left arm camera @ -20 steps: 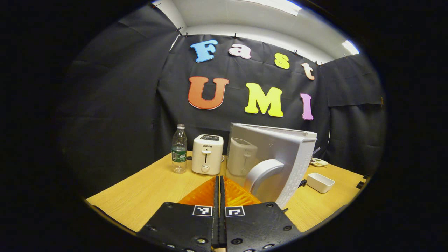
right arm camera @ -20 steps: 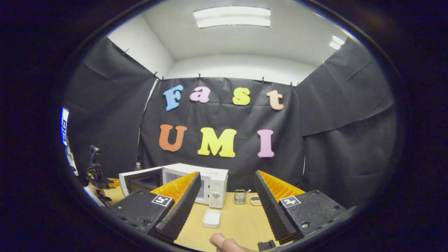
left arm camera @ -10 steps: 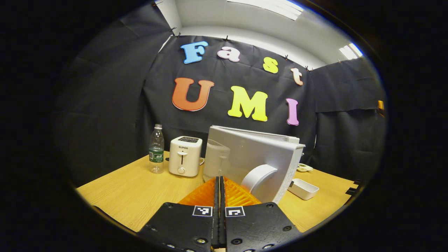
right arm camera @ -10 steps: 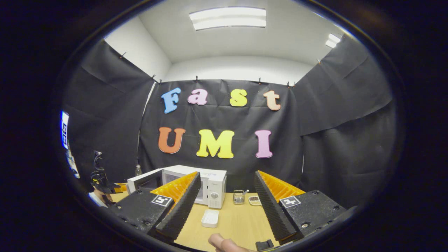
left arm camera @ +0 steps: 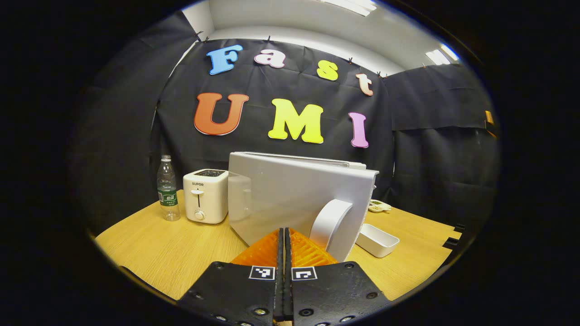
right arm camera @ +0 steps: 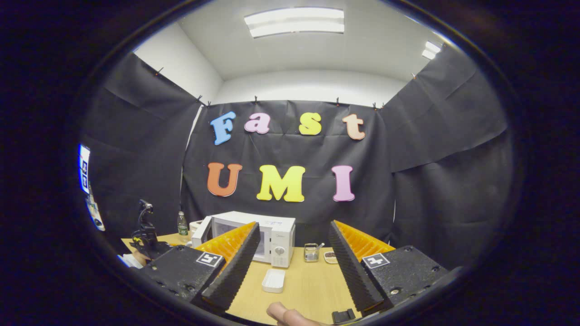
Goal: Open the microwave oven with the left hand, put the food in, and close the microwave oven.
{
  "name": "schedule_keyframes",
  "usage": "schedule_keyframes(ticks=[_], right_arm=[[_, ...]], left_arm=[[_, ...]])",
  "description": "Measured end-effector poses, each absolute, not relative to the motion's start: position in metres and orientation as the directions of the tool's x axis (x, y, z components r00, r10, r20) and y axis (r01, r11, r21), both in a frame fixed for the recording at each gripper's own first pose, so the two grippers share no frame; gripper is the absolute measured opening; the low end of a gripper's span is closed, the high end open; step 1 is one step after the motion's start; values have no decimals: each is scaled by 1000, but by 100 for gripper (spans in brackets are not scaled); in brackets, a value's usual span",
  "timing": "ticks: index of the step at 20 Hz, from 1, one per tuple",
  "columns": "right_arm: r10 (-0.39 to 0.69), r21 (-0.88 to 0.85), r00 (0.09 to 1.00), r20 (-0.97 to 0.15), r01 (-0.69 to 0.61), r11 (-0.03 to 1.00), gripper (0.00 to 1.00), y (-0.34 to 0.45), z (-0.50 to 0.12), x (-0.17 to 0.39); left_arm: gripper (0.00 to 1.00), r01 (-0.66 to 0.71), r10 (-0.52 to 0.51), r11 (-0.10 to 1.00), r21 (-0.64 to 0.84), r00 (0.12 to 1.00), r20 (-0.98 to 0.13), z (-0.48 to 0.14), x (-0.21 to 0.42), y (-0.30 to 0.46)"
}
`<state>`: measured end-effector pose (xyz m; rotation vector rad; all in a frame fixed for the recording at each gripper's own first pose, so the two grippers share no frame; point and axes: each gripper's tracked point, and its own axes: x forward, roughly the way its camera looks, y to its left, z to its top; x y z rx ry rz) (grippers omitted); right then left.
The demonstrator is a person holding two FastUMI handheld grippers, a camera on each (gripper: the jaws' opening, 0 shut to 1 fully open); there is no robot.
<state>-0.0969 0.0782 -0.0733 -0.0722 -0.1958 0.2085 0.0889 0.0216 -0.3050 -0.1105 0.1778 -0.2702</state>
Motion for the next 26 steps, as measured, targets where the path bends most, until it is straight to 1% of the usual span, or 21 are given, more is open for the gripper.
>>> schedule_keyframes(ticks=[2,3,7,8,9,10,12,13,14,18,20,21,22,23,24,26], right_arm=[[215,-94,957,195,-200,975,93,77,-74,-98],[218,-93,956,197,-203,975,97,76,-75,-98],[222,-77,956,193,-211,975,96,69,-83,-91],[222,-71,956,194,-212,975,94,66,-84,-88],[224,-67,955,194,-215,974,94,63,-86,-84],[225,-62,955,196,-217,974,97,60,-88,-79],[214,-48,958,193,-208,977,97,50,-94,-67],[209,-40,959,191,-205,978,96,45,-98,-59],[202,-33,962,186,-199,979,97,39,-102,-51],[171,-25,972,162,-170,985,96,14,-117,-17],[157,-26,975,158,-154,988,97,2,-123,-6],[156,-25,975,160,-154,988,94,-1,-123,0],[155,-25,975,159,-152,988,93,-4,-126,5],[157,-28,974,161,-155,988,93,-7,-128,11],[162,-32,974,160,-159,987,97,-9,-130,16],[166,-35,975,149,-163,986,97,-12,-138,25]], left_arm=[[0,264,-282,957,-120,945,-165,-305,94,7],[0,270,-287,955,-119,943,-166,-306,97,-1],[0,281,-303,949,-143,937,-171,-307,113,-30],[0,285,-309,947,-148,935,-173,-308,120,-37],[0,287,-312,946,-150,933,-178,-310,125,-43],[0,287,-312,946,-150,933,-182,-311,134,-50],[0,271,-299,950,-156,934,-195,-314,148,-60],[11,266,-297,950,-166,933,-203,-315,155,-65],[0,269,-301,948,-172,932,-203,-315,163,-74],[0,307,-340,935,-176,919,-202,-311,189,-102],[0,308,-340,935,-173,919,-198,-310,206,-112],[0,308,-340,935,-174,919,-202,-311,213,-117],[0,311,-343,934,-176,918,-197,-308,220,-124],[0,312,-344,933,-178,920,-188,-307,228,-128],[0,307,-338,935,-179,923,-185,-307,235,-131],[0,296,-329,937,-186,926,-185,-309,251,-136]])
